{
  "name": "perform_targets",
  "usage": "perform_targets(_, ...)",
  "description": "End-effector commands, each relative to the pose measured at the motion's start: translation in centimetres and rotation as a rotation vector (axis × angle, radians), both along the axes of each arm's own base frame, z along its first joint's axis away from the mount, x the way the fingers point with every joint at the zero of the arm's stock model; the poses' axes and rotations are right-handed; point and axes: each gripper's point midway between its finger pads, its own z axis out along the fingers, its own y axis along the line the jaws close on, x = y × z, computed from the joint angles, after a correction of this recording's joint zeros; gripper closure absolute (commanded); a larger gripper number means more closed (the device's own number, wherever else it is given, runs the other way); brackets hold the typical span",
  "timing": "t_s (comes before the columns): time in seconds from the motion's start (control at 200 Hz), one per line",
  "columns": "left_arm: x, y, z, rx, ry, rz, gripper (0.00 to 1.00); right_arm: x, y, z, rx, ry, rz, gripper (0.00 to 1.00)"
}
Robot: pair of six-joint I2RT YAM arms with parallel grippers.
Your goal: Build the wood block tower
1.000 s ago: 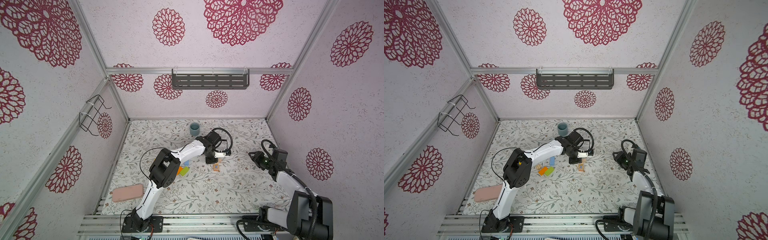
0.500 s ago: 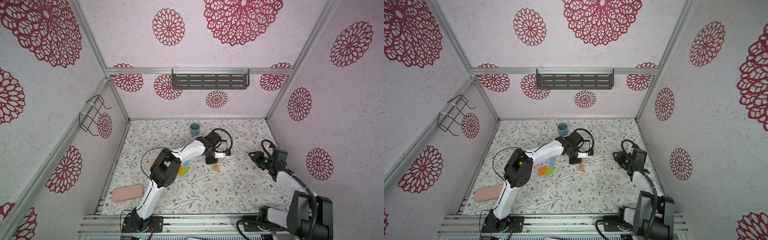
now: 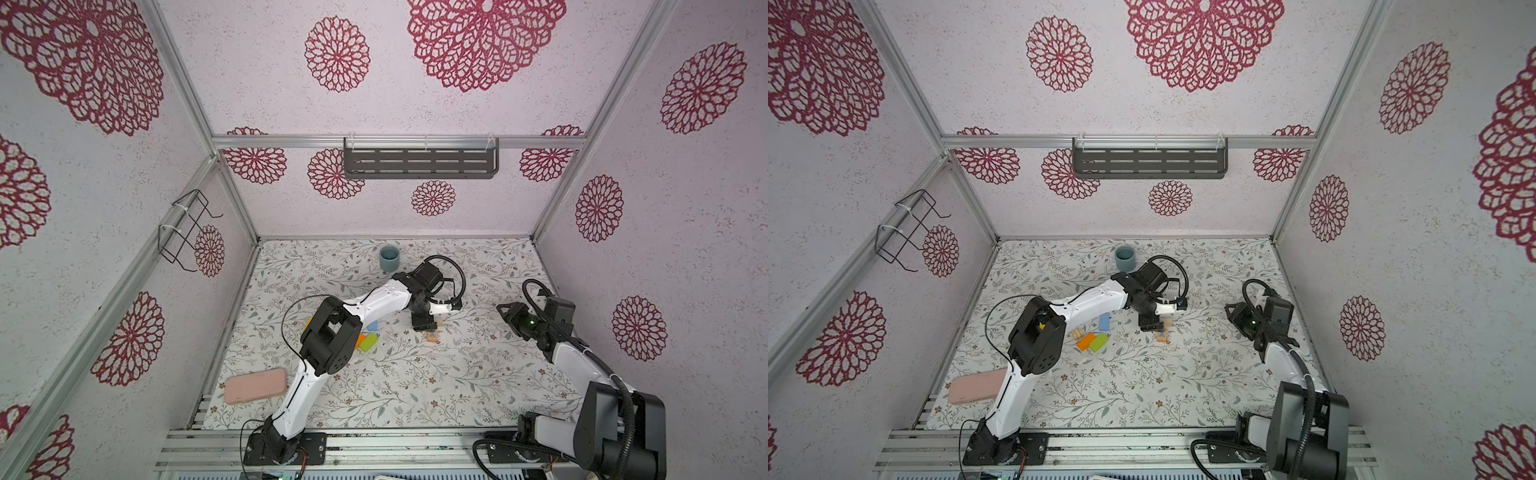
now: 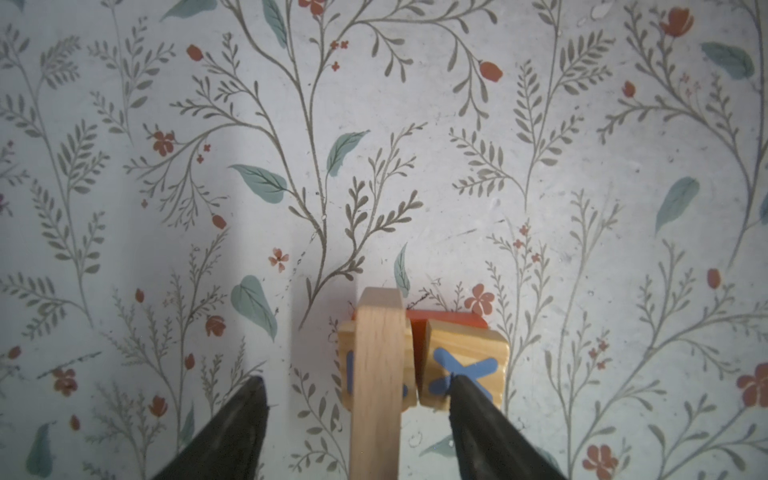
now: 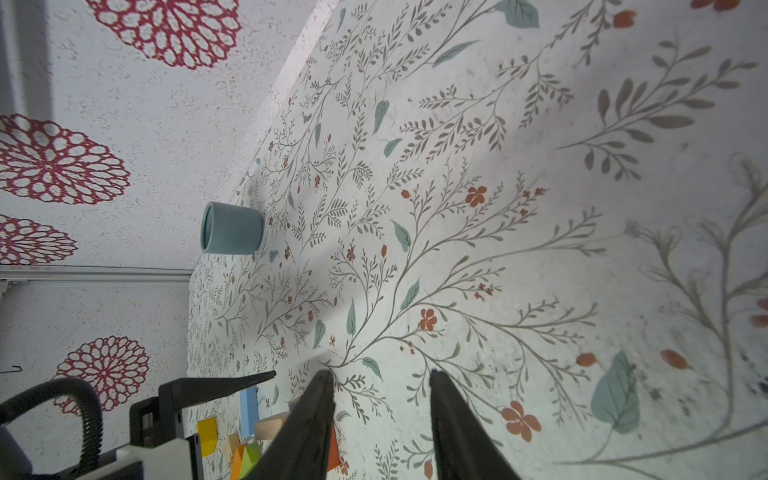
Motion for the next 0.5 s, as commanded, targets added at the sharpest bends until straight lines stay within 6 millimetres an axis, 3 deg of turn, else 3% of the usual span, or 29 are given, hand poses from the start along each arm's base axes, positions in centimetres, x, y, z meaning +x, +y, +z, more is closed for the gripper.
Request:
perform_targets(0.0, 1.1, 0.0, 2.5, -0.036, -0.048, 0.005, 0.14, 0.3, 0.3, 0.8, -0.024, -0.024, 0.026, 0.55)
perform_targets(0.11, 1.2, 0.2, 4.5, -0.054, -0.075, 0.011, 0.11, 0.2, 0.2, 1.2, -0.049, -0.02, 0.022, 0.54)
perform_targets(0.135, 1.2, 0.2, 5.1, -0.059, -0.084, 0.014, 0.0, 0.2, 0.3, 1.5, -0.053, -0.022, 0.023, 0.54)
perform_targets(0.355, 1.0, 2.7, 11.5, -0.142, -0.154, 0.141, 0.03, -0.1, 0.6, 3.8, -0.136, -0.021, 0.025, 0.51)
perform_targets(0.38, 1.0, 3.3, 13.7, -0.182, -0.194, 0.165, 0.03, -0.1, 0.8, 4.1, -0.149, -0.019, 0.034, 0.51)
perform_targets(0.495, 1.7, 6.1, 17.5, -0.257, -0.321, 0.317, 0.03, 0.2, 2.5, 5.1, -0.212, 0.01, 0.098, 0.47)
